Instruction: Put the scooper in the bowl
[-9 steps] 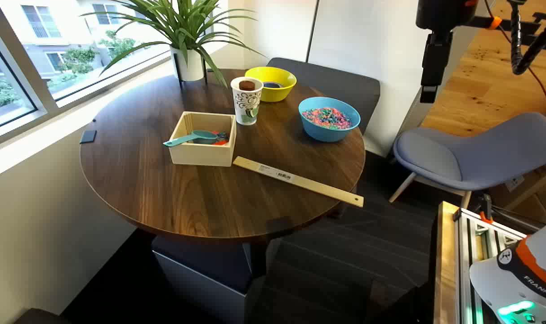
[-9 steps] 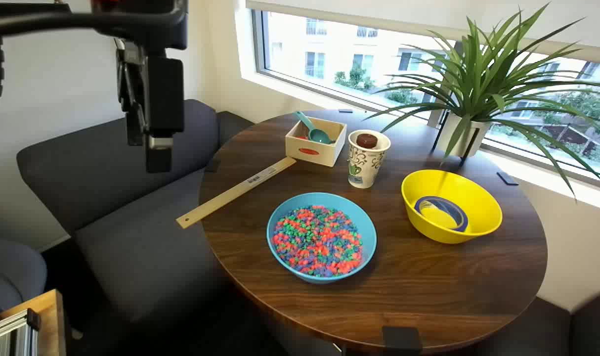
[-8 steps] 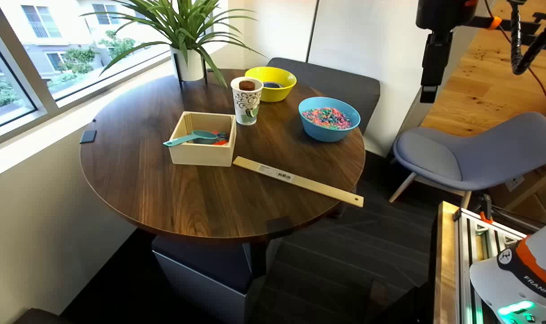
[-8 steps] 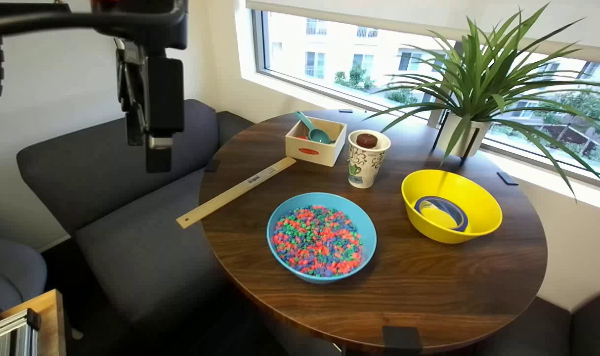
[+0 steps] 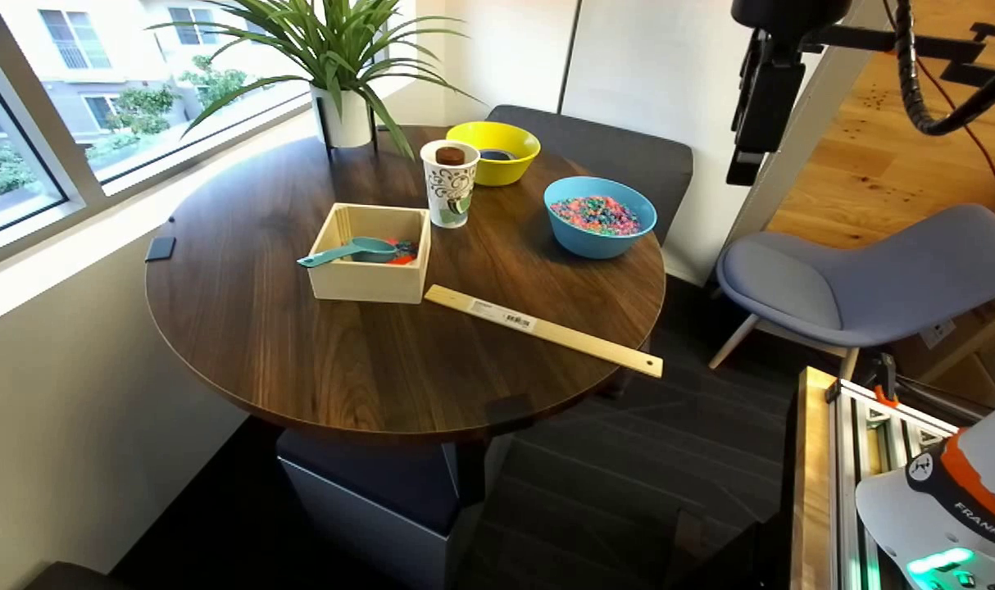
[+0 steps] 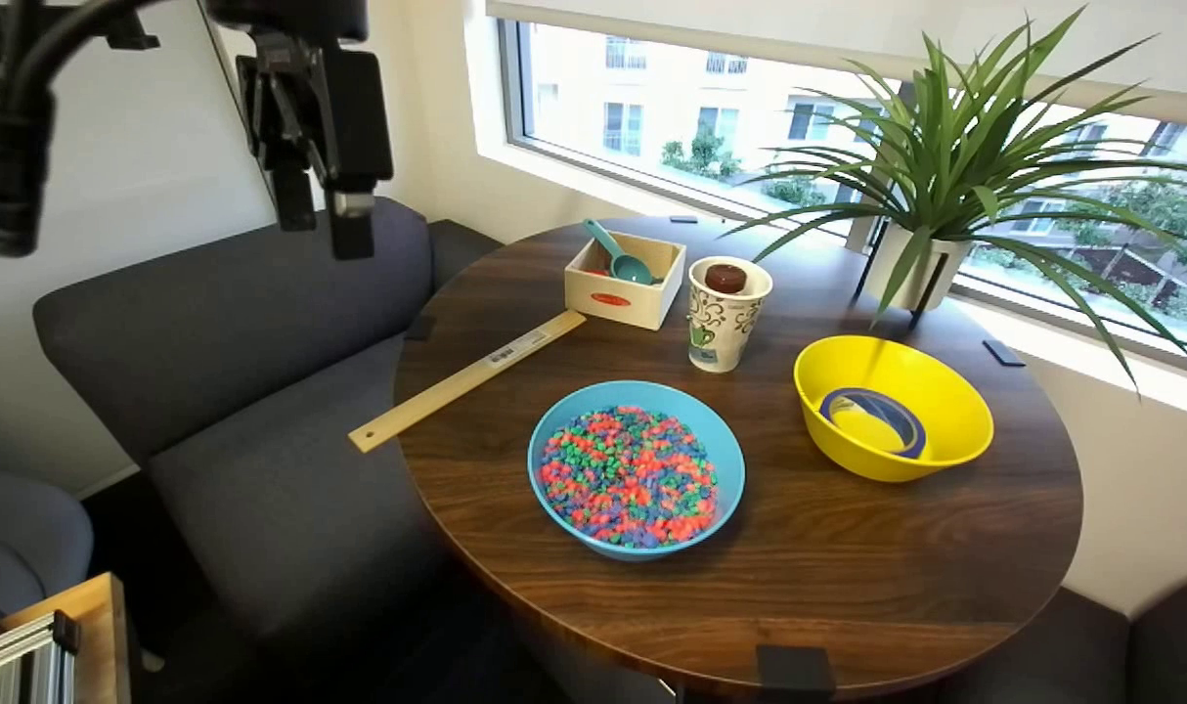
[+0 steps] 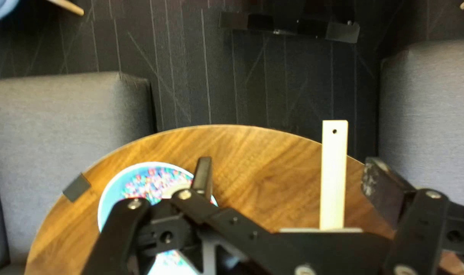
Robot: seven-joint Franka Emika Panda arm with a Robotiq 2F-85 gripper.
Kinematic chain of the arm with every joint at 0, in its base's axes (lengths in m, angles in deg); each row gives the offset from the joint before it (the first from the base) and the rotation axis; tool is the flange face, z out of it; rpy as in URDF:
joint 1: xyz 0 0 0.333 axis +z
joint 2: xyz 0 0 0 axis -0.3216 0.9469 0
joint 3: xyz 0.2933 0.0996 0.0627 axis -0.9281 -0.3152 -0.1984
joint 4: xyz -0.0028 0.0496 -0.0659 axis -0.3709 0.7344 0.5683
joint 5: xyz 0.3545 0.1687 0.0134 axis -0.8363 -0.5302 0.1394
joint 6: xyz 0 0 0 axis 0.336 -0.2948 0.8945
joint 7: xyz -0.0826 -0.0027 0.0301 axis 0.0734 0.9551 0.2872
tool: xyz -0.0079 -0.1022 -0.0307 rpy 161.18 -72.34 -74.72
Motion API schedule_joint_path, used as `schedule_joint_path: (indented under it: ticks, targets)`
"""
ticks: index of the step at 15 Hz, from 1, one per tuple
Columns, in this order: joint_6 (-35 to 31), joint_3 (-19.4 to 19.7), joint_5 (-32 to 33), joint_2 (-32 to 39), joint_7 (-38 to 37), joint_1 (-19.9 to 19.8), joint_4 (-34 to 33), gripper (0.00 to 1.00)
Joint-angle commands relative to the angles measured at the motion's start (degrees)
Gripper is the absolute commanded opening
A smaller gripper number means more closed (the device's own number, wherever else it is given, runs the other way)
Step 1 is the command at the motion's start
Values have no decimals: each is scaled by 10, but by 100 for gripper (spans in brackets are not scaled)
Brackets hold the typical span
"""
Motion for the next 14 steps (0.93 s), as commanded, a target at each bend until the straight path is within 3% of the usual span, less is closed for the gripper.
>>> schedule_joint_path:
  ticks: [1,5,10,11,12,14]
  targets:
    - [-28,-53,20,68,-52,41,-92,100]
    - [-84,-85,81,157,-101,61,-182,100]
    - [-123,-74,187,295,-155,94,-303,100]
    - [-94,-69,192,325,-142,106,-332,100]
    - [-125,-58,165,259,-128,98,-265,100]
    - [-121,-50,175,305,-129,112,-300,100]
